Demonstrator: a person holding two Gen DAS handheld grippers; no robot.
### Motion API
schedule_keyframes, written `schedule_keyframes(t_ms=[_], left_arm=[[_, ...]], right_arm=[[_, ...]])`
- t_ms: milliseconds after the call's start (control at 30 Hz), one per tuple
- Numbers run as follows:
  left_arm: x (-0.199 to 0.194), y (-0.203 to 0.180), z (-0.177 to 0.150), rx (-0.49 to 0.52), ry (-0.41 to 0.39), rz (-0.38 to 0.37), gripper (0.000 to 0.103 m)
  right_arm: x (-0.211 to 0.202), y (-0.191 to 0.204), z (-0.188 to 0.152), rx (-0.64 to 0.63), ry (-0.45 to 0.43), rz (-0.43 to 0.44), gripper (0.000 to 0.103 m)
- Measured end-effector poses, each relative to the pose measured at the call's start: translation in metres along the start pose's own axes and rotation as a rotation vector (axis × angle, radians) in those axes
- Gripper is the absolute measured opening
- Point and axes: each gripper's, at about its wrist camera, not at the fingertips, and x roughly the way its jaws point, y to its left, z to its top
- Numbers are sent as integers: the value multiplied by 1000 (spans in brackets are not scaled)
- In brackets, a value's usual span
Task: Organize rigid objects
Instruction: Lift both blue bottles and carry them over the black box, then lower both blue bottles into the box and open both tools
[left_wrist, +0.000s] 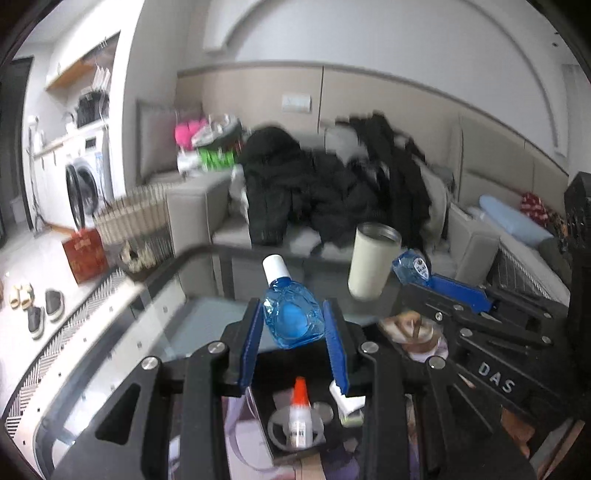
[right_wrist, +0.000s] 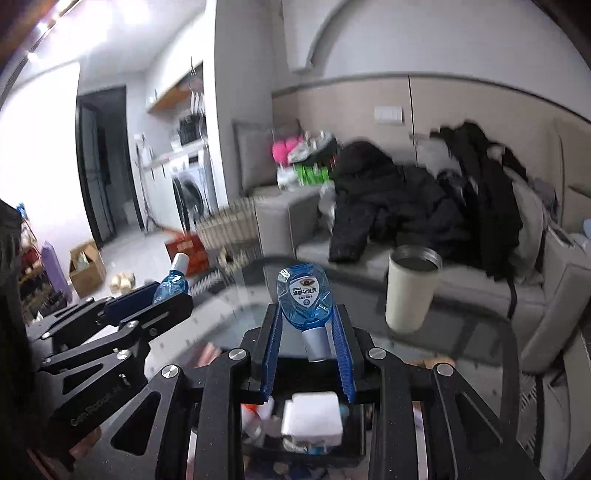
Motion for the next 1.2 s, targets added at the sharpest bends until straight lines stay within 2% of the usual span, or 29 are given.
schedule_keyframes(t_ms=[167,267,433,533,600,667,1000,1200], left_arm=[[30,0,-8,-15,124,-17,32],[39,-2,-13,-12,164,-16,32],[41,-4,-18,2,180,-10,32],[45,-2,-23,0,208,-8,32],[49,0,-26,-3,231,-9,32],[53,1,-28,-4,248,-7,32],[68,-1,-44,3,357,-8,32],[66,0,-45,-4,357,-7,33]], right_arm=[[37,-17,-14,-16,123,-67,27],[59,-36,-27,-1,214,-95,28],[80,-43,-47,21,329,-59,28],[85,-40,-58,10,345,-65,27],[90,-44,-63,53,380,-37,20],[97,-44,-68,62,406,-18,19],[97,-38,-69,45,399,-23,17],[91,-37,-67,45,387,-24,17]])
